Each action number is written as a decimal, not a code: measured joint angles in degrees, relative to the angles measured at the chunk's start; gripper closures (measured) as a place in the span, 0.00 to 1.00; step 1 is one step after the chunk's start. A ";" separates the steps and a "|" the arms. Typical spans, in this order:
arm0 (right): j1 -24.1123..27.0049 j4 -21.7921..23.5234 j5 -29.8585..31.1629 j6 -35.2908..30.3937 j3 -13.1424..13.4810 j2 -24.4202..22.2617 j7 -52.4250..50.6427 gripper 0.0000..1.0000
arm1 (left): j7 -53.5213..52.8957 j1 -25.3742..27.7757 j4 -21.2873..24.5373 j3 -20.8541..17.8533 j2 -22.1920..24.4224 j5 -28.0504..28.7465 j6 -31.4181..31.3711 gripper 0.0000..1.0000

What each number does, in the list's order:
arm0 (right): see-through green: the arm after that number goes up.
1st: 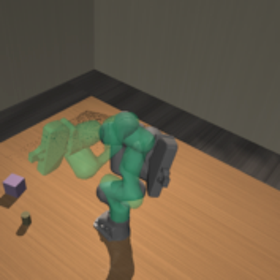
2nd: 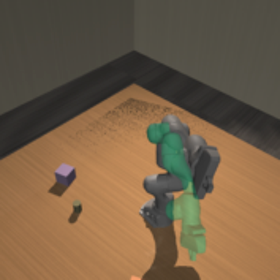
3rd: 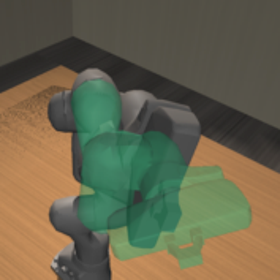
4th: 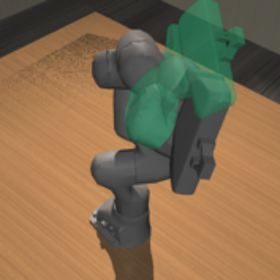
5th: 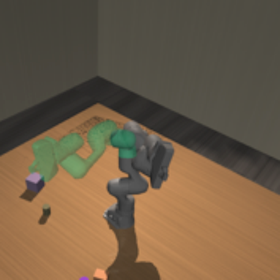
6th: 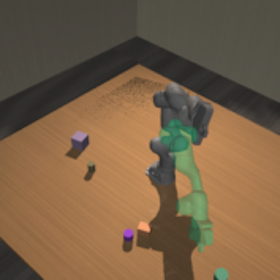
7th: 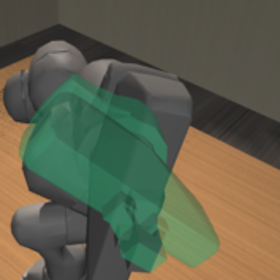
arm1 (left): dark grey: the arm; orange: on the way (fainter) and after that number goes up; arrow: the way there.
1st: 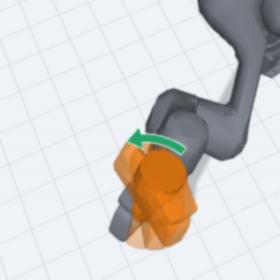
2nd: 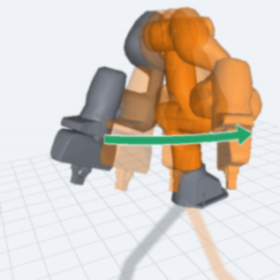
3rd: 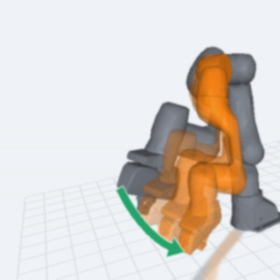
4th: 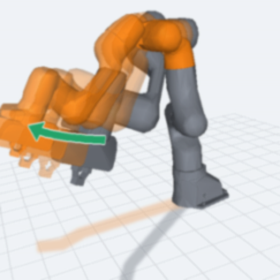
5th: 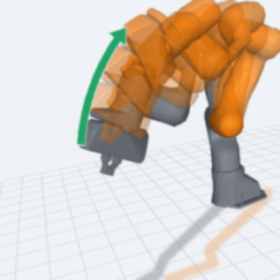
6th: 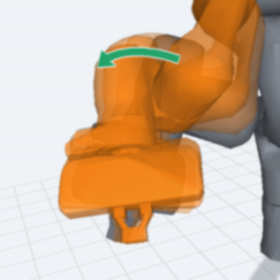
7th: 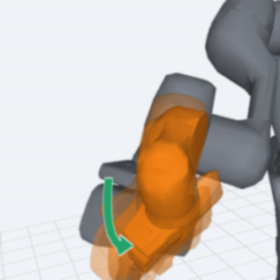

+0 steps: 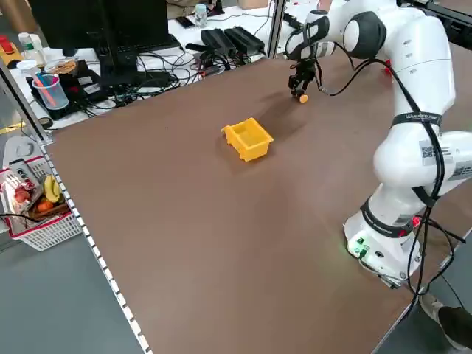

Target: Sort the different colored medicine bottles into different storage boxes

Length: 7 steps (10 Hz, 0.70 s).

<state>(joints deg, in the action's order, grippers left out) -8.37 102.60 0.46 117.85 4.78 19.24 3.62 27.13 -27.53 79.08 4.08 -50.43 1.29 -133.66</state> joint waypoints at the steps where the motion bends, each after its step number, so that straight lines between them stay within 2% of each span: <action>1: 1.22 6.63 0.00 4.19 -0.19 -2.78 -0.59 0.59 | 0.01 -0.06 0.00 0.01 0.00 0.00 0.00 0.39; 2: 1.48 13.06 0.00 9.72 -0.39 -4.35 -0.71 0.59 | 0.01 -0.07 -0.01 0.02 0.00 0.00 0.00 0.55; 3: 1.49 18.35 0.01 14.97 -0.56 -5.04 -0.77 0.59 | 0.01 -0.07 -0.08 0.01 0.01 0.00 0.00 0.59; 4: 1.70 22.05 0.04 18.55 -0.58 -5.22 -1.13 0.59 | 0.01 -0.04 -0.15 0.00 0.02 0.00 0.00 0.59; 6: 3.37 24.33 0.04 19.78 -0.57 -5.70 -2.92 0.59 | 0.01 0.42 -0.95 -0.06 0.58 0.00 2.74 0.59; 7: 3.89 24.59 0.04 19.77 -0.57 -6.17 -3.27 0.59 | 0.01 0.90 -1.53 -0.10 2.14 0.00 6.47 0.59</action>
<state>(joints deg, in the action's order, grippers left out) -4.48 127.19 0.50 137.63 4.21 13.07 0.35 27.14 -26.63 77.55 3.98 -48.30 1.29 -127.20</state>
